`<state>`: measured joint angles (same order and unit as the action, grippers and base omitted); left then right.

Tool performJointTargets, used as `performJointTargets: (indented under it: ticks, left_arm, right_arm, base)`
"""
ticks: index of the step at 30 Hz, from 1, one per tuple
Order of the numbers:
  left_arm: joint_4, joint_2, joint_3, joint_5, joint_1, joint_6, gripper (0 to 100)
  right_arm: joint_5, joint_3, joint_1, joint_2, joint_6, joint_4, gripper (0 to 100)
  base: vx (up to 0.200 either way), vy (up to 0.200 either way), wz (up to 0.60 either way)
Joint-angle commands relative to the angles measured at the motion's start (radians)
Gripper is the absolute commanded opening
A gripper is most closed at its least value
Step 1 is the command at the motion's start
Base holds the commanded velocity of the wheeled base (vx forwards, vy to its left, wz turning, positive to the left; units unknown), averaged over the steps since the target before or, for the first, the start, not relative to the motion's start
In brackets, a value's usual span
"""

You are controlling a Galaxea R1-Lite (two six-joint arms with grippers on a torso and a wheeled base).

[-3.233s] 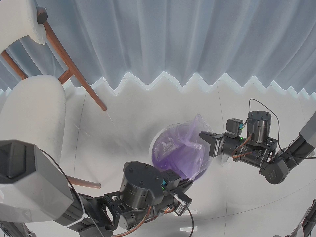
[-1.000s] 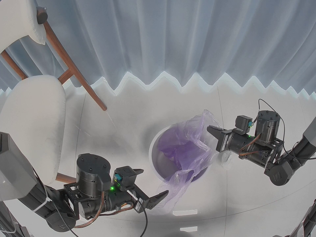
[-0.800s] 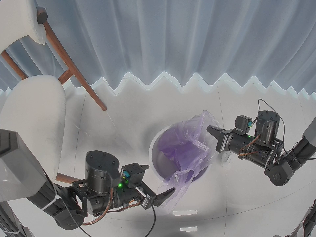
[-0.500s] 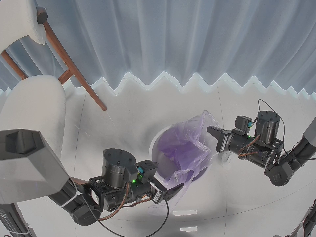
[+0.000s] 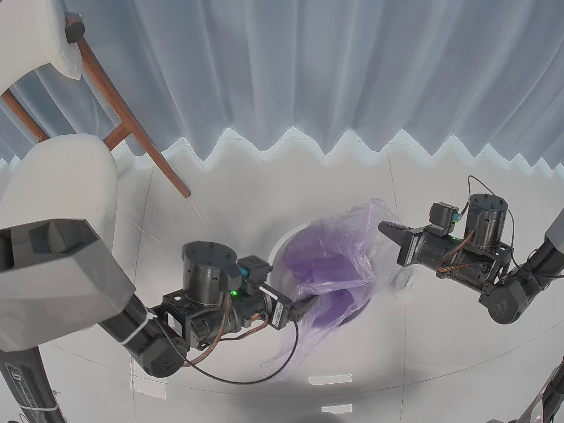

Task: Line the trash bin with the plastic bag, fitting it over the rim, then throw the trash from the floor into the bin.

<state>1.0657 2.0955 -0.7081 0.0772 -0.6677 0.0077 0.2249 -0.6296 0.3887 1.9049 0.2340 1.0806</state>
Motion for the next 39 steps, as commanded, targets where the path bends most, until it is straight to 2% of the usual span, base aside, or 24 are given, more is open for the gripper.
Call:
performJointTargets:
  ticks: [1, 5, 7, 8, 10, 12, 13, 15, 17, 20, 23, 27, 30, 33, 37, 38, 39]
  left_arm:
    - [-0.015, -0.107, -0.008, 0.024, 0.077, -0.087, 100]
    - [-0.089, -0.192, -0.004, 0.029, 0.083, -0.225, 100]
    - [-0.101, -0.206, -0.005, 0.027, 0.083, -0.272, 100]
    - [-0.105, -0.207, -0.016, 0.016, 0.083, -0.337, 100]
    - [-0.105, -0.203, -0.030, 0.007, 0.085, -0.400, 100]
    - [-0.104, -0.201, -0.033, 0.004, 0.085, -0.416, 100]
    - [-0.102, -0.190, -0.040, -0.013, 0.086, -0.540, 100]
    - [-0.092, -0.187, -0.039, -0.024, 0.086, -0.624, 100]
    - [-0.092, -0.193, -0.027, -0.027, 0.085, -0.678, 100]
    - [-0.084, -0.198, -0.008, -0.030, 0.074, -0.701, 100]
    - [0.003, -0.186, 0.001, -0.048, 0.079, -0.718, 100]
    - [0.183, -0.195, 0.056, -0.083, 0.080, -0.834, 100]
    - [0.198, -0.229, 0.114, -0.074, 0.074, -0.767, 100]
    - [0.181, -0.246, 0.131, -0.056, 0.074, -0.620, 100]
    - [0.097, -0.239, 0.190, 0.042, 0.112, -0.298, 100]
    - [0.089, -0.239, 0.193, 0.050, 0.117, -0.272, 100]
    - [0.060, -0.229, 0.200, 0.087, 0.140, -0.140, 100]
  right_arm:
    - [0.102, -0.013, -0.114, -0.035, -0.001, -0.038, 0]
    - [0.154, -0.021, -0.159, -0.064, -0.005, -0.160, 0]
    - [0.157, -0.027, -0.159, -0.066, -0.009, -0.188, 0]
    - [0.157, -0.041, -0.156, -0.060, -0.010, -0.208, 0]
    - [0.157, -0.058, -0.149, -0.052, -0.010, -0.219, 0]
    - [0.157, -0.061, -0.146, -0.050, -0.010, -0.219, 0]
    - [0.157, -0.067, -0.143, -0.040, -0.012, -0.220, 0]
    - [0.157, -0.064, -0.136, -0.043, -0.012, -0.220, 0]
    - [0.156, -0.059, -0.128, -0.046, -0.010, -0.220, 0]
    - [0.151, -0.058, -0.128, -0.047, -0.010, -0.220, 0]
    - [0.139, -0.055, -0.123, -0.047, -0.010, -0.220, 0]
    - [0.102, -0.030, -0.117, -0.047, -0.012, -0.215, 0]
    - [0.093, 0.001, -0.108, -0.052, -0.012, -0.209, 0]
    - [0.071, 0.031, -0.105, -0.070, -0.012, -0.211, 0]
    - [0.062, 0.073, -0.103, -0.084, -0.013, -0.206, 0]
    - [0.060, 0.073, -0.103, -0.084, -0.013, -0.206, 0]
    - [0.050, 0.077, -0.100, -0.087, -0.013, -0.206, 0]
  base:
    - [0.000, 0.000, 0.00]
    - [0.000, 0.000, 0.00]
    - [0.000, 0.000, 0.00]
    - [0.000, 0.000, 0.00]
    - [0.000, 0.000, 0.00]
    - [0.000, 0.000, 0.00]
    - [0.000, 0.000, 0.00]
    - [0.000, 0.000, 0.00]
    - [0.000, 0.000, 0.00]
    - [0.000, 0.000, 0.00]
    - [0.000, 0.000, 0.00]
    - [0.000, 0.000, 0.00]
    - [0.000, 0.000, 0.00]
    - [0.000, 0.000, 0.00]
    - [0.000, 0.000, 0.00]
    - [0.000, 0.000, 0.00]
    - [0.000, 0.000, 0.00]
